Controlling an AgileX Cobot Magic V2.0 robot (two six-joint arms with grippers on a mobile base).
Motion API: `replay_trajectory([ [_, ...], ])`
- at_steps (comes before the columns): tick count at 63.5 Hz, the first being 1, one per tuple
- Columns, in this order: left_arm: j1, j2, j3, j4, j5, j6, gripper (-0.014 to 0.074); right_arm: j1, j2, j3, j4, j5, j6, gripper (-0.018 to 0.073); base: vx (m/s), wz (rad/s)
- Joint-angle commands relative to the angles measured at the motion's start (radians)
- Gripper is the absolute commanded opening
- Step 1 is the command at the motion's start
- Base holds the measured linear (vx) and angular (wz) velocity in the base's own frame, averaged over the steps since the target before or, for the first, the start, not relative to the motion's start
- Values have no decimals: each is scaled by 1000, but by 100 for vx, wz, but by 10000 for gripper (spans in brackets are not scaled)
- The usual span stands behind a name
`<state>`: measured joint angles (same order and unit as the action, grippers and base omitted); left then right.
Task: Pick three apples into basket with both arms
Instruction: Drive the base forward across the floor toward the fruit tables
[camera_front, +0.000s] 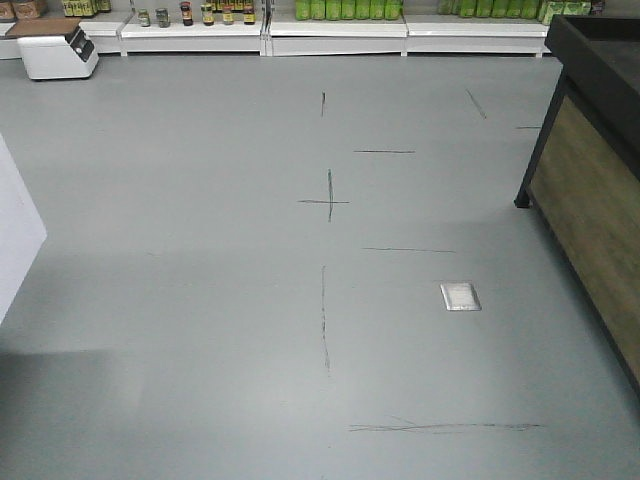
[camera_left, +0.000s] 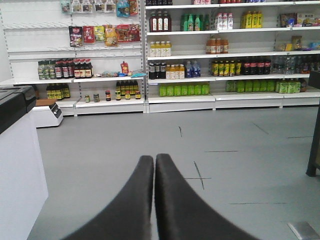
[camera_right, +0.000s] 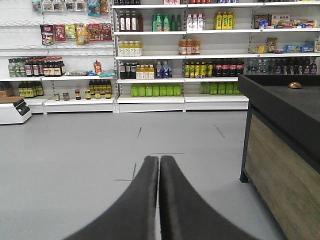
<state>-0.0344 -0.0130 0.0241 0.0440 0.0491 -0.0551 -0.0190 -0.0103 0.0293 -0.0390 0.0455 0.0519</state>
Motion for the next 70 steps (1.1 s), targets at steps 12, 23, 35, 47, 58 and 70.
replay_trajectory([
  [12, -6, -14, 23, -2, -79, -8, -6, -2, -11, 14, -4, -73, -4, -9, 0, 0],
  [23, -6, -14, 23, -2, -79, -8, -6, -2, -11, 14, -4, -74, -4, -9, 0, 0],
  [35, -6, -14, 23, -2, -79, -8, -6, -2, -11, 14, -4, -74, -4, -9, 0, 0],
  [47, -6, -14, 23, -2, -79, -8, -6, -2, -11, 14, -4, -74, -4, -9, 0, 0],
  [58, -6, -14, 23, -2, -79, -8, -6, -2, -11, 14, -4, -74, -4, -9, 0, 0],
  [70, -6, -14, 23, -2, -79, -8, -6, -2, -11, 14, -4, -74, -4, -9, 0, 1],
])
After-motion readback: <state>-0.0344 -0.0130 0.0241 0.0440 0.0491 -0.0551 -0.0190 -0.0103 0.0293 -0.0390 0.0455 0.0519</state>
